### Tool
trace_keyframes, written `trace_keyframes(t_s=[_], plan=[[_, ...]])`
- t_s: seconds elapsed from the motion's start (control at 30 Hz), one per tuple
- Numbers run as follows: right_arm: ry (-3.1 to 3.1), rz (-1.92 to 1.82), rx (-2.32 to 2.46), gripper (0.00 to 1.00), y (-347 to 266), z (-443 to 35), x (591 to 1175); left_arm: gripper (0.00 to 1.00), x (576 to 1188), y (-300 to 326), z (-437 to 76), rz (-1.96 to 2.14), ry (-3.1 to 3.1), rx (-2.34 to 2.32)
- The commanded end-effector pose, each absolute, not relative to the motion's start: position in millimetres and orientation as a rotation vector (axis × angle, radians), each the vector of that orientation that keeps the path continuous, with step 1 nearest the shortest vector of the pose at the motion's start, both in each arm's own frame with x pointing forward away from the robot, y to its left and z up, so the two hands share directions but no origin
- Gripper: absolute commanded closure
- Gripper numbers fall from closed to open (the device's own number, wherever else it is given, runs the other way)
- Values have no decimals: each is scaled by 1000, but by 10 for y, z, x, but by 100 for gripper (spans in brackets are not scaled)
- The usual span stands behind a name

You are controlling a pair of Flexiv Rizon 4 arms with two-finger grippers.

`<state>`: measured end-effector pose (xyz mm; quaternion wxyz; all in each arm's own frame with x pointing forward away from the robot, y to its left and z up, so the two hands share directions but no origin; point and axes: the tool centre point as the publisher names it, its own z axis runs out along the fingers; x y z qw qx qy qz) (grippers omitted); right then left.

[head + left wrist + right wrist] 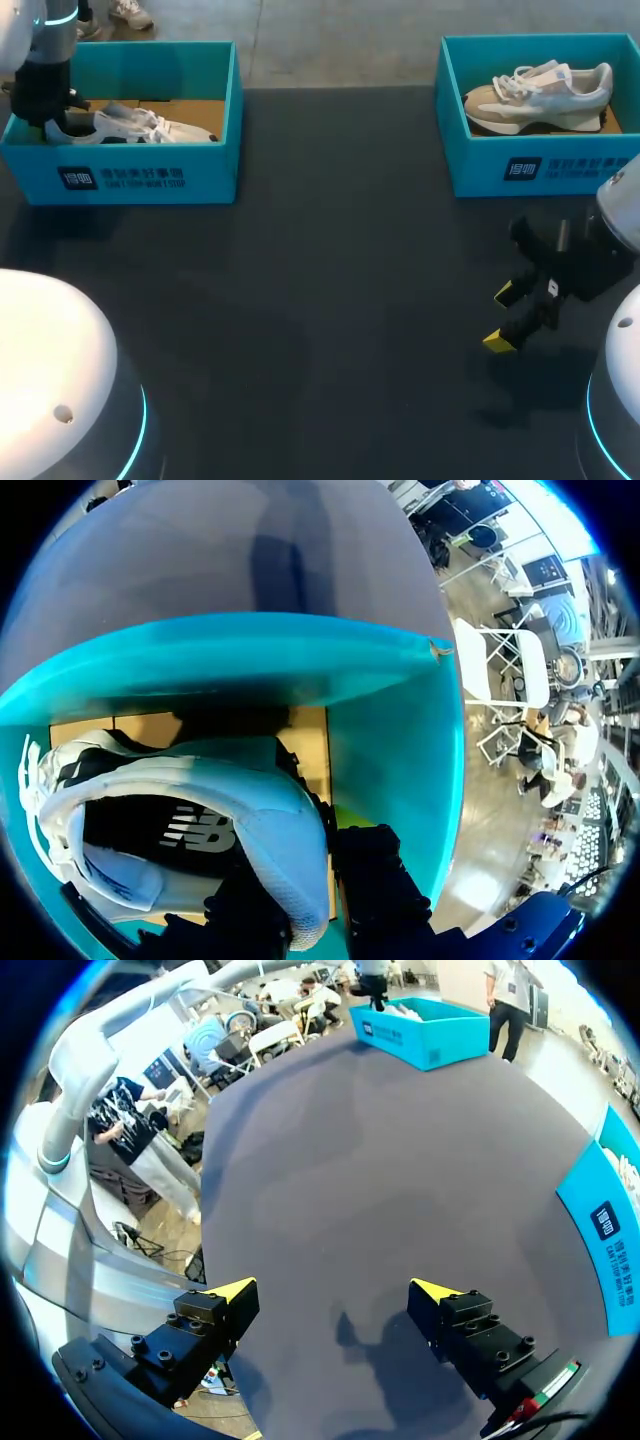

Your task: Take the shoe out of the shoebox, open the shoe tongue, remove and reinsert the insole, then place the shoe into the shoebox

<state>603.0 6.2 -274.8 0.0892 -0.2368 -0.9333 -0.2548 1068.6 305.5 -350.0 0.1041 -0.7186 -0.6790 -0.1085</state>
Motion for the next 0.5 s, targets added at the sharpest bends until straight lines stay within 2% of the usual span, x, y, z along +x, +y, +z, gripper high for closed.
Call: trace_keyframes(t_s=[0.03, 0.5], plan=[[-2779, -759, -706, 0, 60, -2749, 6013, 100, 10765, 3043, -3533, -286, -1999, -2108], [-2779, -759, -706, 0, 60, -2749, 6013, 100, 10767, 3045, -3675, -250, -1972, -2107]])
